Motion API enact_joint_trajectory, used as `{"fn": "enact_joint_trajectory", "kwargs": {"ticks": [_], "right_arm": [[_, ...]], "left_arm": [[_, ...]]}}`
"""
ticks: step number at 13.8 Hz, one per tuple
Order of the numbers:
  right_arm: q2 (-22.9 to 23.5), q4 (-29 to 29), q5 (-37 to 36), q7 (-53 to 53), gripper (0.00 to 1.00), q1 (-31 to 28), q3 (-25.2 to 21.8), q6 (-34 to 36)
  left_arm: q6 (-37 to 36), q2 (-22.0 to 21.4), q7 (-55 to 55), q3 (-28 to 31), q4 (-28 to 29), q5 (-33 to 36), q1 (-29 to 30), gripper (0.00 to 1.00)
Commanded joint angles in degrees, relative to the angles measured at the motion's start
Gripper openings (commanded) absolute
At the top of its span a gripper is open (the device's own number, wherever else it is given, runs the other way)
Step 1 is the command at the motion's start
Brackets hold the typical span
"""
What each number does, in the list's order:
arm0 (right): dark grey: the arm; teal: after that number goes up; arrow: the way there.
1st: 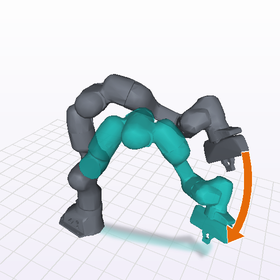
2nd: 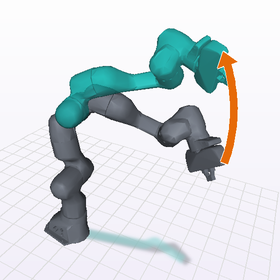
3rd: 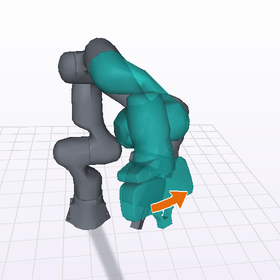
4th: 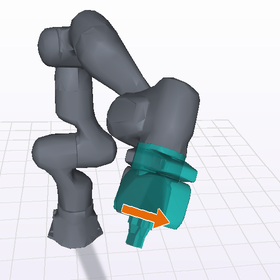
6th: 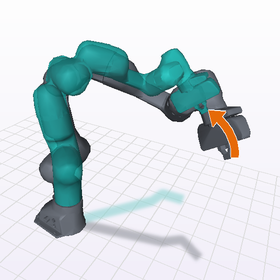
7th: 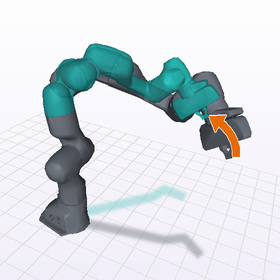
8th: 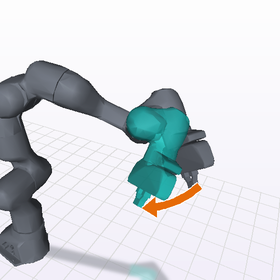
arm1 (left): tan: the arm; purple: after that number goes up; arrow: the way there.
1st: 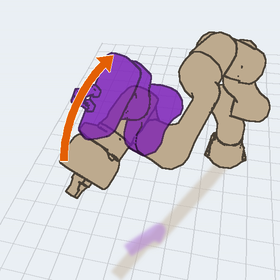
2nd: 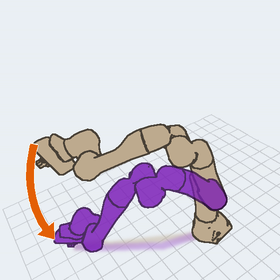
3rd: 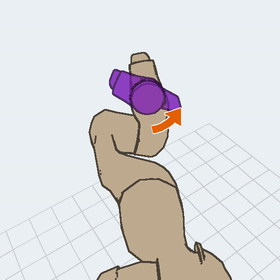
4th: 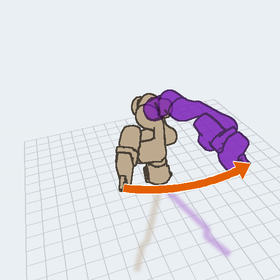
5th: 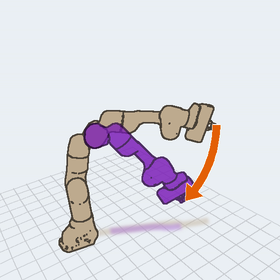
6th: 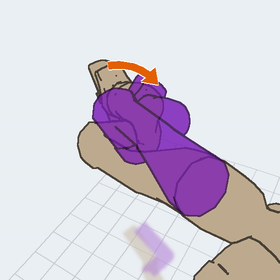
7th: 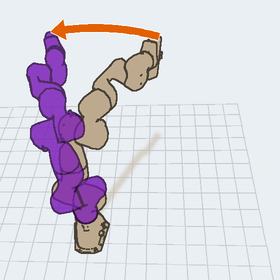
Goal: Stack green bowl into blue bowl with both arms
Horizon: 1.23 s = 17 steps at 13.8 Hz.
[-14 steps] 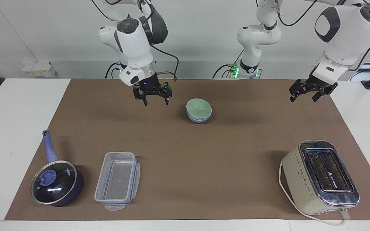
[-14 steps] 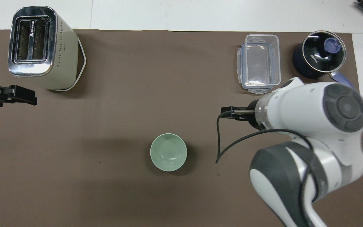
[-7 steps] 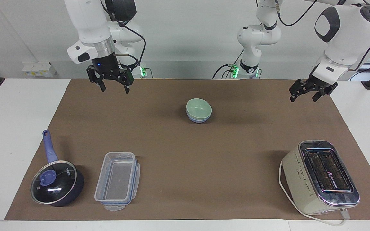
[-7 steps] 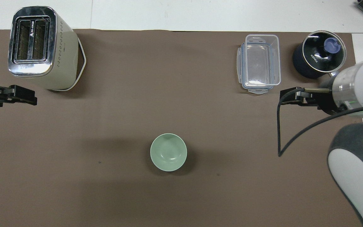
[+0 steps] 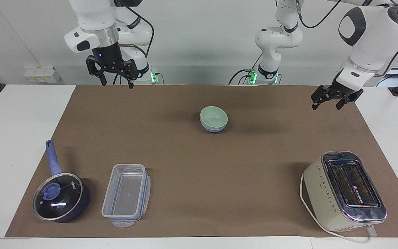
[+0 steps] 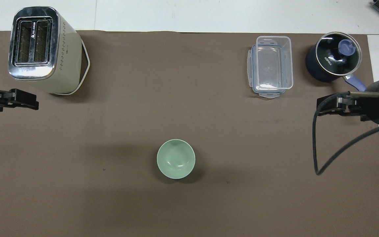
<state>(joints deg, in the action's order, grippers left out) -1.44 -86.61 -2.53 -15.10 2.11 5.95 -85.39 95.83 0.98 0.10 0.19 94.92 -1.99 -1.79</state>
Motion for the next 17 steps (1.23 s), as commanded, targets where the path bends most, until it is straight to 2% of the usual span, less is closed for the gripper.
{"fn": "enact_joint_trajectory", "kwargs": {"ticks": [1, 7, 10, 14, 17], "right_arm": [[-6.97, -13.20, 1.47, 4.81, 1.00, -1.67, 0.12, -8.10], [-6.91, -13.24, 4.27, 2.19, 1.00, -2.72, -0.32, -7.86], [-5.15, -10.26, 4.64, 1.65, 1.00, -3.16, -0.32, -6.11], [-4.71, -9.64, 3.41, 1.48, 1.00, -3.16, -0.32, -5.93], [-2.70, -5.61, 3.32, 1.56, 1.00, -3.25, -0.32, -3.22]], "left_arm": [[-1.35, 0.69, -0.62, -0.45, -1.41, 0.94, 0.64, 1.00], [-1.35, 0.69, -0.54, -0.45, -1.41, 0.94, 0.64, 1.00], [-1.35, 0.69, -0.54, -0.45, -1.41, 0.94, 0.64, 1.00], [-1.35, 0.69, -0.62, -0.45, -1.41, 1.03, 0.64, 1.00], [-1.35, 0.69, -0.54, -0.45, -1.41, 0.94, 0.64, 1.00]]}}
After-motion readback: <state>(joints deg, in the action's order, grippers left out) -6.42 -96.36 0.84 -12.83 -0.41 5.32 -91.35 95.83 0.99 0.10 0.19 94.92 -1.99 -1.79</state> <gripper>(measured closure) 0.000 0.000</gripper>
